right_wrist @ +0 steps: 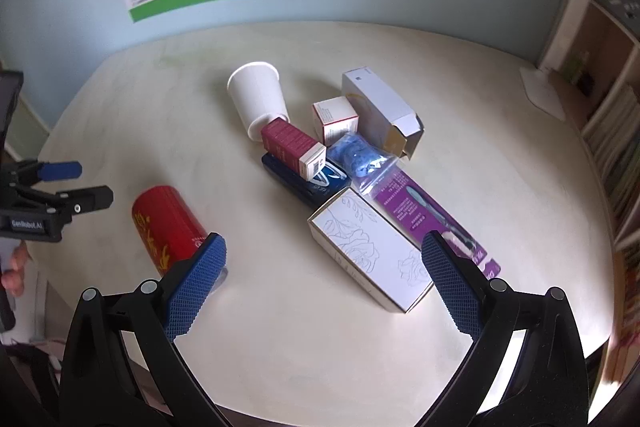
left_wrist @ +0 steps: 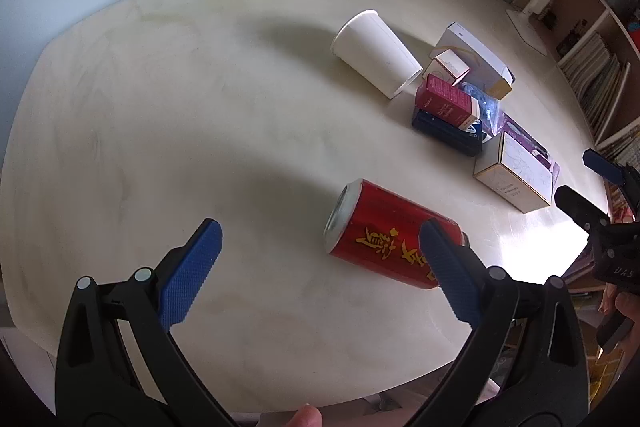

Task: Collect trash
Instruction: 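Grasp the red can with the left tool while the right tool grasps the rose-printed box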

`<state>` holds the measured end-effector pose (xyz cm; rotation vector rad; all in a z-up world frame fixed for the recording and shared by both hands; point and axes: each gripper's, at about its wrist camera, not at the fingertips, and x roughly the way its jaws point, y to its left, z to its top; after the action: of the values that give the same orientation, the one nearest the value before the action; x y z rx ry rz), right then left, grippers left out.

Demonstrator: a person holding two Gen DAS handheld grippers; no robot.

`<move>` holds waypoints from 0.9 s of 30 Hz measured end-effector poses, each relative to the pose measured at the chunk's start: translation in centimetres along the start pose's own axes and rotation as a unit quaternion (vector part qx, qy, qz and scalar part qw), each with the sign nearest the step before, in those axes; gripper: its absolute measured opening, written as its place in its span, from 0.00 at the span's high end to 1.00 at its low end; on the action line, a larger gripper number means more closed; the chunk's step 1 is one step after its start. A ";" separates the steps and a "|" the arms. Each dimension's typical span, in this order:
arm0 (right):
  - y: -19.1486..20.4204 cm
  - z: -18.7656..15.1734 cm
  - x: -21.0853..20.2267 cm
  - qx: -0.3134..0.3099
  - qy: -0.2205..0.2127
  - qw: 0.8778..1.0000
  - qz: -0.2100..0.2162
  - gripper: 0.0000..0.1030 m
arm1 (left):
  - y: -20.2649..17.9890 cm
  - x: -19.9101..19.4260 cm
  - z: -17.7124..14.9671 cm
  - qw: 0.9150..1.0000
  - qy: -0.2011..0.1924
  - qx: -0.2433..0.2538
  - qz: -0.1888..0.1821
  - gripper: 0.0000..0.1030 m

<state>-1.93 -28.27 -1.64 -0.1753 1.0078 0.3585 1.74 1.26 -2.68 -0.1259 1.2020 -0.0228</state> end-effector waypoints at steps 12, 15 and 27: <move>-4.2 1.1 3.7 -0.068 0.044 0.991 0.109 0.06 | -2.9 3.8 -2.2 0.988 0.057 -0.139 0.022 0.07; -4.4 1.2 4.9 -0.095 0.058 0.985 0.131 0.07 | -3.7 4.0 -2.3 0.986 0.059 -0.153 0.030 0.07; -5.3 0.8 8.8 -0.154 0.105 0.969 0.159 0.29 | -3.9 7.5 -2.0 0.967 0.092 -0.235 0.021 0.07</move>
<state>4.92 -31.04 -8.78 -0.3394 1.1878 0.8053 2.75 -3.43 -9.96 -0.5230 1.3776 0.2958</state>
